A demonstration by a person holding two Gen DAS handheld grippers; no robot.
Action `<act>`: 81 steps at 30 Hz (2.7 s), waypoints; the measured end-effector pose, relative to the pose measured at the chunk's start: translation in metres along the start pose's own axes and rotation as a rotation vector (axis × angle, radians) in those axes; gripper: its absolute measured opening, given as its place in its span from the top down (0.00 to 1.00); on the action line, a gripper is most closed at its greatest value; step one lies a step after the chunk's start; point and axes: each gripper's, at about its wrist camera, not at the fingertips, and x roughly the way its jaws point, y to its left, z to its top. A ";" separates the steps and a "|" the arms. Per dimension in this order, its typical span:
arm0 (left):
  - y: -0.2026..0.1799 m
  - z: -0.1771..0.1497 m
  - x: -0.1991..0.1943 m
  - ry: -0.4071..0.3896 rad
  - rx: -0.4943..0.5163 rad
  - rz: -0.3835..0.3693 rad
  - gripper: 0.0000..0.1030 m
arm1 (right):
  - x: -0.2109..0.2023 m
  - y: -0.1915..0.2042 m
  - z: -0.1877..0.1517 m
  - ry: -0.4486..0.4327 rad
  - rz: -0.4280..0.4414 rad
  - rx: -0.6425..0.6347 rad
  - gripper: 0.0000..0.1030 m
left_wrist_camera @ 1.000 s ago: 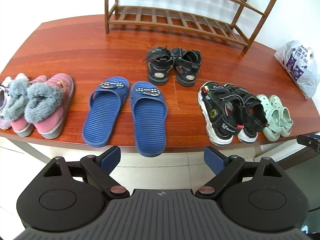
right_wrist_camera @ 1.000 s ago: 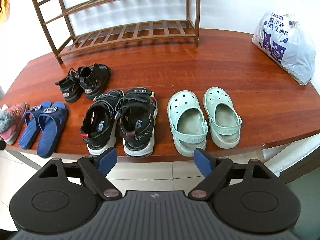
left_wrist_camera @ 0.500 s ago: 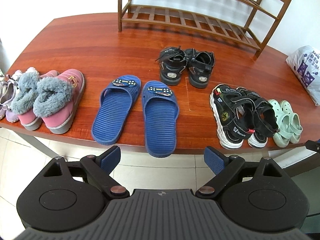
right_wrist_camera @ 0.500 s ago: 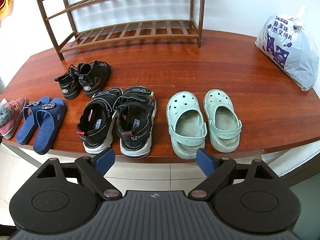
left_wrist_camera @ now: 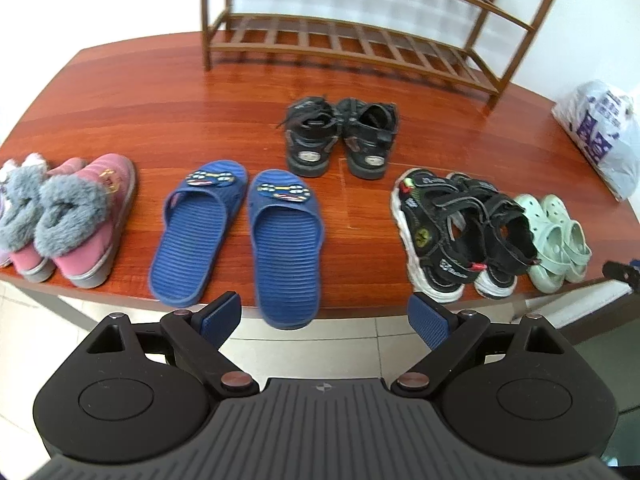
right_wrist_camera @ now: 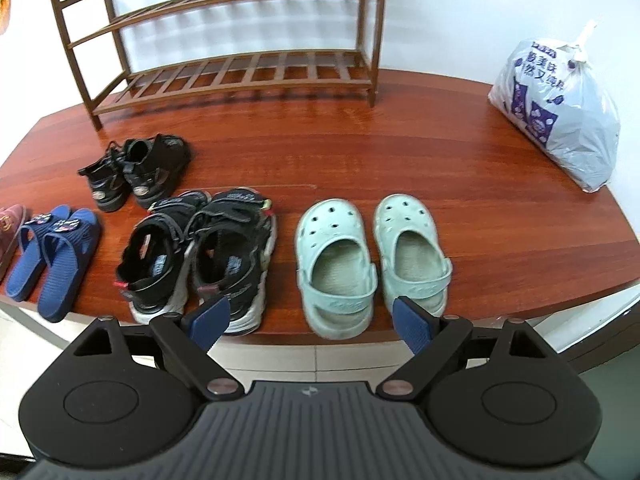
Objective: Organize scattered shoes
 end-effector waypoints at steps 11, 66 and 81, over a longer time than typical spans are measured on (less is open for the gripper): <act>-0.030 0.017 0.029 0.001 0.009 -0.004 0.11 | 0.053 -0.041 0.017 -0.001 0.015 -0.005 0.19; 0.069 0.038 0.139 -0.048 0.110 0.130 0.14 | 0.096 -0.058 0.087 -0.040 0.063 0.117 0.81; 0.091 0.056 0.175 -0.062 0.064 0.100 0.74 | 0.070 -0.020 0.092 -0.044 0.003 0.157 0.81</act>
